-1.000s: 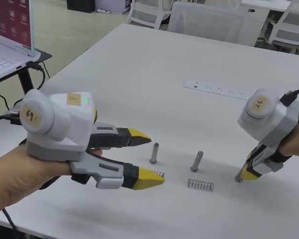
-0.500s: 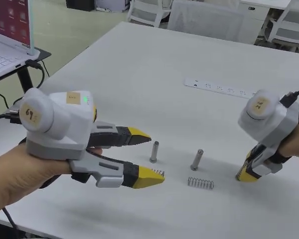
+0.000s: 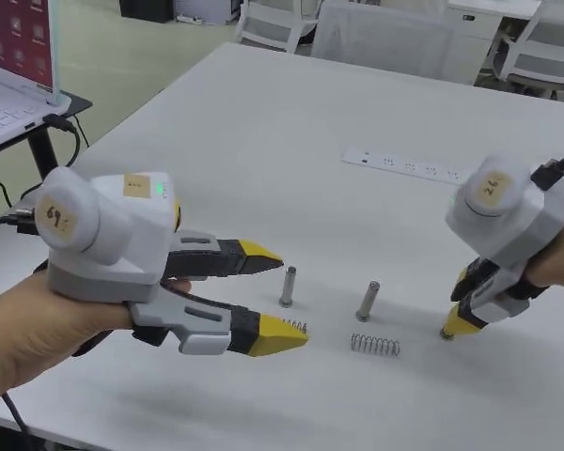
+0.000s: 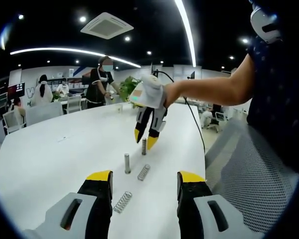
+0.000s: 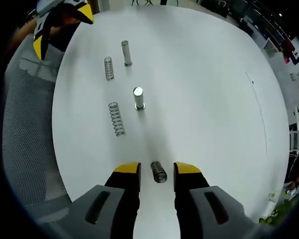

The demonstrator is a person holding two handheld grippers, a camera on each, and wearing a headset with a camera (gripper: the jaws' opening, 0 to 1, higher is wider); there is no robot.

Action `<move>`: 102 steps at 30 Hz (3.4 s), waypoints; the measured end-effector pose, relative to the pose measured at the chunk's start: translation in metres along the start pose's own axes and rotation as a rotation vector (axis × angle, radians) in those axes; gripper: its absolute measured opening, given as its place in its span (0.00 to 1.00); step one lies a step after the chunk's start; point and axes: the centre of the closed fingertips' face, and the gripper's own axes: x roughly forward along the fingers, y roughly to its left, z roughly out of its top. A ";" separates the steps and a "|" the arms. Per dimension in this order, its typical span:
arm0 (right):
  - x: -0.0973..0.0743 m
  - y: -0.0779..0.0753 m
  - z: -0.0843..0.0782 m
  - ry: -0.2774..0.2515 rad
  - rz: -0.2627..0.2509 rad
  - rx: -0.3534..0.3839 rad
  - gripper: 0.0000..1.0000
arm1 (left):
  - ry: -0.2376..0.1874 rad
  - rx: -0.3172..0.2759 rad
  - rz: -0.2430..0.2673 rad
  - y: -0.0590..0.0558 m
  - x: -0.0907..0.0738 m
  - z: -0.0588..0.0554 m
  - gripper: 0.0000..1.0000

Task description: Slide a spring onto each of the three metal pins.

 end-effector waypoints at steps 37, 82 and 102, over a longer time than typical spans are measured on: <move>0.029 0.053 0.043 -0.012 0.108 -0.175 0.18 | 0.017 0.017 -0.011 -0.002 0.001 -0.002 0.46; -0.013 0.072 0.063 -0.083 0.119 -0.176 0.08 | 0.076 0.067 -0.091 -0.012 0.014 -0.003 0.43; -0.058 0.090 0.088 -0.135 0.087 -0.241 0.08 | 0.075 0.138 -0.151 -0.014 0.034 0.023 0.34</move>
